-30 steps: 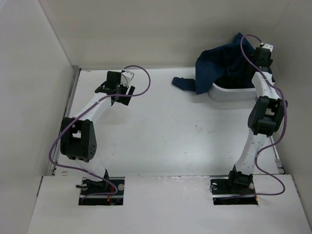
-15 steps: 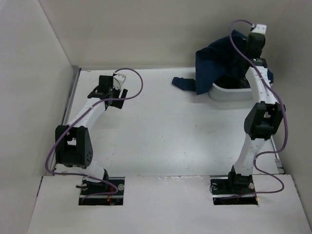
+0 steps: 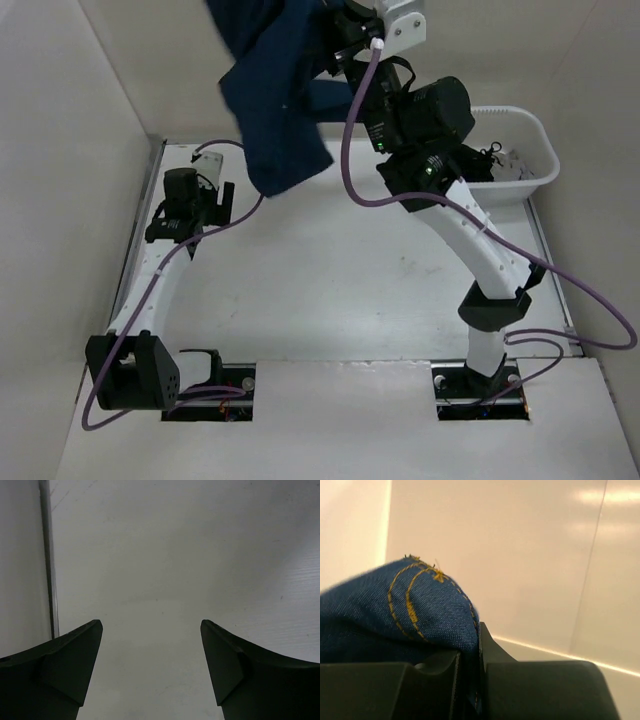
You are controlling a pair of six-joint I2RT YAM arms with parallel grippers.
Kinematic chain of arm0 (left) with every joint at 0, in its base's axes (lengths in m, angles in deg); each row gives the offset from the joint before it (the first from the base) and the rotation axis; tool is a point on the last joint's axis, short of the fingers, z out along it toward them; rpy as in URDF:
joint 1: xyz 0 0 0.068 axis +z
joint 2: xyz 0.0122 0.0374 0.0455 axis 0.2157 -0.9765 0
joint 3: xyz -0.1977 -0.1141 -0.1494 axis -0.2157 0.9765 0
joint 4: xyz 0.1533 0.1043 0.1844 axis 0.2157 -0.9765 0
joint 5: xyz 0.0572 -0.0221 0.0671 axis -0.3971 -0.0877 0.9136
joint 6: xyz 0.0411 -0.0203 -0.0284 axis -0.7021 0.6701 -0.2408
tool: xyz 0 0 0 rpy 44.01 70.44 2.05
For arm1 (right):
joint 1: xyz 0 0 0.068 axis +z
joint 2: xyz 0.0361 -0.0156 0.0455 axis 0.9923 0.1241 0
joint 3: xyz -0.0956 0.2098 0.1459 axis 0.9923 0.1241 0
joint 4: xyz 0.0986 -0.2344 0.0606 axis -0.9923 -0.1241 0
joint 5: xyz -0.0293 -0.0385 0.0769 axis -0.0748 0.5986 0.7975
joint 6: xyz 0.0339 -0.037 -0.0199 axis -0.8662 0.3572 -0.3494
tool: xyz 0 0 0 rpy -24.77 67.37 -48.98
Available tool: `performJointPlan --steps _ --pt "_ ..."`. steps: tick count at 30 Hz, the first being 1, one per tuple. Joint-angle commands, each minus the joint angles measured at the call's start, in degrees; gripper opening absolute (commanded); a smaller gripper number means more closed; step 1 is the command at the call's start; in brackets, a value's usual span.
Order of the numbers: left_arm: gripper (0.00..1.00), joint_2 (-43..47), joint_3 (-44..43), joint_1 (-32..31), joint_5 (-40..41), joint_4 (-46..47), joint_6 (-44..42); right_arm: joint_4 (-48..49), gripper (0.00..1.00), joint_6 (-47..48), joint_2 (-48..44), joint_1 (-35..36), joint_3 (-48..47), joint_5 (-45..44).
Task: Fold and stack the trousers
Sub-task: Move the trousers to the center of the board, then flatten the trousers out
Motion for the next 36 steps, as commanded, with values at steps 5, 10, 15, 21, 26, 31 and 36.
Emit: performJointPlan --steps 5,10,15,21,26,31,36 --pt "0.82 4.1 -3.5 4.7 -0.5 1.6 0.9 1.3 0.04 -3.8 -10.3 0.3 23.1 -12.2" --pt "0.83 2.2 -2.2 10.5 -1.9 2.7 -4.5 -12.8 0.04 -13.7 -18.5 -2.7 46.6 -20.1" --pt "0.82 -5.1 -2.6 14.4 -2.3 3.4 -11.2 -42.2 0.15 -25.0 -15.2 -5.9 45.3 -15.7" --pt "0.82 -4.6 -4.1 15.1 -2.4 2.9 -19.8 -64.8 0.55 -35.3 2.8 -12.7 24.9 2.5" --pt "0.82 2.9 -0.2 9.9 -7.0 -11.0 -29.0 -52.1 0.76 -42.1 2.2 -24.3 33.6 4.2" --pt "0.74 8.4 6.2 9.2 -11.3 -28.2 -38.0 -38.5 0.75 -56.5 -30.2 -20.9 72.7 3.8" --pt "0.73 8.4 14.5 1.9 -5.4 -23.4 -37.5 -36.9 0.78 -69.9 -36.6 -13.2 91.2 0.1"
